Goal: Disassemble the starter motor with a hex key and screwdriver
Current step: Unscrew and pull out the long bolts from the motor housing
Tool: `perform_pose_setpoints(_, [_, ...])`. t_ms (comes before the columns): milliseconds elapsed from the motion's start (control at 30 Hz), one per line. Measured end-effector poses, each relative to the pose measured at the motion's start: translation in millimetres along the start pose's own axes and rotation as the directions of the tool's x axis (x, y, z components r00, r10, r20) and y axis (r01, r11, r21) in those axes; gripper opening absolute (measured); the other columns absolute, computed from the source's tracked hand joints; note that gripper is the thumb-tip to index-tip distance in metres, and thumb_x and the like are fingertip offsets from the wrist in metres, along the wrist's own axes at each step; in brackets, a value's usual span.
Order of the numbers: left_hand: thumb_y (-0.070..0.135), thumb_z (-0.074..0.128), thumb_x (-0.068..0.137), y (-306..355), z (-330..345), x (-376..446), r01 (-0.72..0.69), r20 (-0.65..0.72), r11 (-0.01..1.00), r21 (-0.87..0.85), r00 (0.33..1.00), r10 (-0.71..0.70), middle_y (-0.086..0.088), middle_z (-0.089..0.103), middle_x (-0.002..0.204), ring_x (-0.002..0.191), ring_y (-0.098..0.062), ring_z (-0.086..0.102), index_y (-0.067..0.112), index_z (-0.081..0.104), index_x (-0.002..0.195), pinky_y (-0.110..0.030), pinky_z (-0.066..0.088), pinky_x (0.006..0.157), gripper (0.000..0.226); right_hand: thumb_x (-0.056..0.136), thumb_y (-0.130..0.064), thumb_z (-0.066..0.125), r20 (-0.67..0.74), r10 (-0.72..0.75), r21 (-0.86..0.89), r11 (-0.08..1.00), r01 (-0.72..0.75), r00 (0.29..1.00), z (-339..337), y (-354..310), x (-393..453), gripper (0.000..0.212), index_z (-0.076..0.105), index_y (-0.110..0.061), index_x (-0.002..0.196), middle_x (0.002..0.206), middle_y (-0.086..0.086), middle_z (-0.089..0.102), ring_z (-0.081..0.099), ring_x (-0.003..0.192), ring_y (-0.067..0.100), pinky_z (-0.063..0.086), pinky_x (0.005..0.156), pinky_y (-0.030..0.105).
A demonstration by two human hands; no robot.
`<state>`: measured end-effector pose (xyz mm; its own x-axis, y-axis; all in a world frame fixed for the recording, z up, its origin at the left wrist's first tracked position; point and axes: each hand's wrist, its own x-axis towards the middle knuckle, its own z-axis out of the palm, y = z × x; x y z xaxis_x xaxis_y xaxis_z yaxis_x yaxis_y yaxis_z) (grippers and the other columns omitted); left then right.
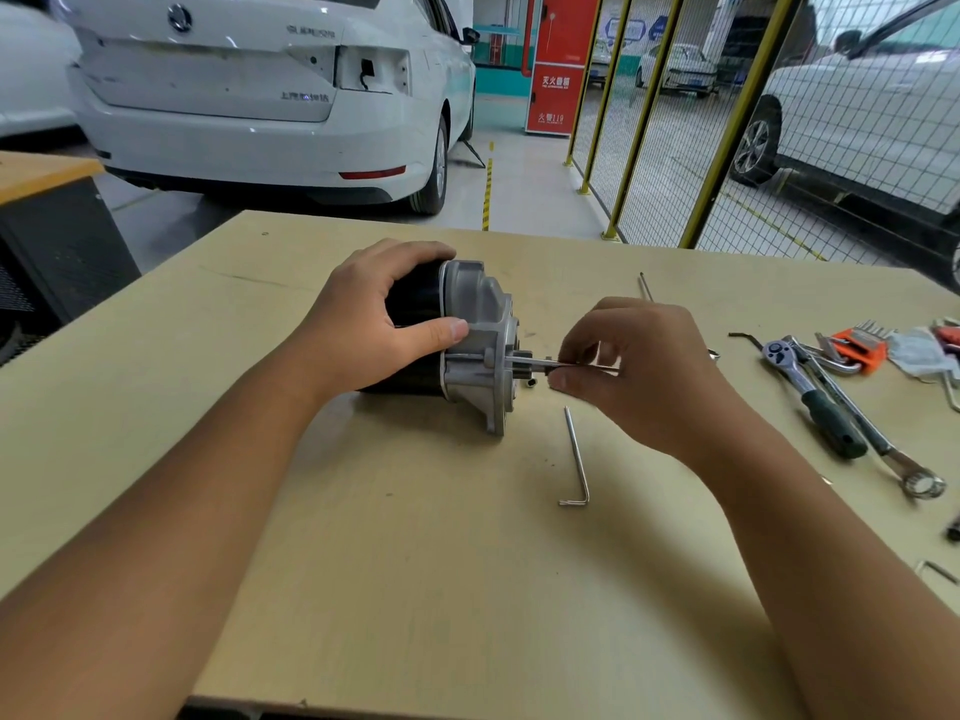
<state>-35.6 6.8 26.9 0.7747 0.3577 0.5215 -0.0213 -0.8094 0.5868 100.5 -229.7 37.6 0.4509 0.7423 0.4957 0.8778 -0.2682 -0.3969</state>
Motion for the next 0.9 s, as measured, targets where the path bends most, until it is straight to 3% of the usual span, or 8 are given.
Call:
perform_pose_setpoints(133, [0.049,0.078,0.074,0.2,-0.2,-0.1,-0.002,-0.003,1.000,0.001,1.000,0.002,0.009,0.063,0.128,0.123,-0.018,0.057,0.028,0.063,0.138,-0.046,0.046,0.109,0.069,0.085,-0.030,0.080,0.023,0.056,0.109,0.992,-0.058,0.998,5.2,-0.9,-2.4,0.013,0.069,-0.025,0.080,0.065,-0.008,0.062,0.056,0.063,0.008,0.042,0.057,0.022])
perform_pose_setpoints(300, [0.049,0.079,0.073,1.1,0.3,-0.4,0.001,-0.004,1.000,-0.013,1.000,-0.001,0.009,0.063,0.128,0.123,-0.018,0.057,0.027,0.063,0.138,-0.046,0.046,0.109,0.069,0.095,-0.029,0.066,0.095,0.006,0.017,1.000,-0.008,0.995,3.5,1.0,0.8,0.020,0.074,-0.016,0.082,0.070,-0.008,0.059,0.054,0.070,0.005,0.032,0.061,0.017])
perform_pose_setpoints(567, [0.049,0.078,0.074,0.3,-0.3,-0.7,0.001,-0.003,1.000,-0.012,1.000,-0.001,0.011,0.062,0.128,0.123,-0.016,0.057,0.029,0.063,0.138,-0.044,0.047,0.109,0.069,0.079,-0.028,0.084,0.023,-0.026,-0.053,0.998,0.027,0.999,1.6,0.5,0.1,0.009,0.076,-0.024,0.080,0.075,-0.015,0.063,0.055,0.085,-0.002,0.033,0.063,0.009])
perform_pose_setpoints(700, [0.049,0.079,0.074,0.8,-0.2,-0.5,0.001,-0.002,1.000,-0.014,1.000,-0.001,0.010,0.063,0.128,0.123,-0.016,0.057,0.028,0.063,0.138,-0.045,0.047,0.109,0.069,0.078,-0.026,0.085,0.012,-0.011,0.003,1.000,0.011,1.000,3.0,0.7,-0.2,0.012,0.073,-0.024,0.079,0.072,-0.018,0.061,0.056,0.076,-0.006,0.036,0.061,0.006])
perform_pose_setpoints(833, [0.049,0.079,0.074,1.0,-0.2,-0.8,0.001,-0.002,1.000,-0.015,1.000,-0.001,0.010,0.063,0.127,0.122,-0.017,0.057,0.028,0.063,0.138,-0.045,0.047,0.109,0.069,0.089,-0.038,0.074,0.054,0.059,0.048,0.997,-0.062,0.997,6.7,-0.3,-2.0,0.013,0.070,-0.028,0.081,0.066,-0.010,0.063,0.058,0.066,0.005,0.042,0.057,0.019])
perform_pose_setpoints(900, [0.049,0.079,0.074,0.9,-0.3,-0.9,0.000,-0.003,1.000,-0.015,1.000,0.000,0.010,0.063,0.127,0.123,-0.017,0.057,0.028,0.063,0.138,-0.045,0.046,0.109,0.069,0.094,-0.035,0.068,0.081,0.054,0.068,0.996,-0.059,0.995,7.1,-0.4,-1.8,0.016,0.072,-0.027,0.080,0.067,-0.007,0.065,0.059,0.068,0.008,0.044,0.058,0.026])
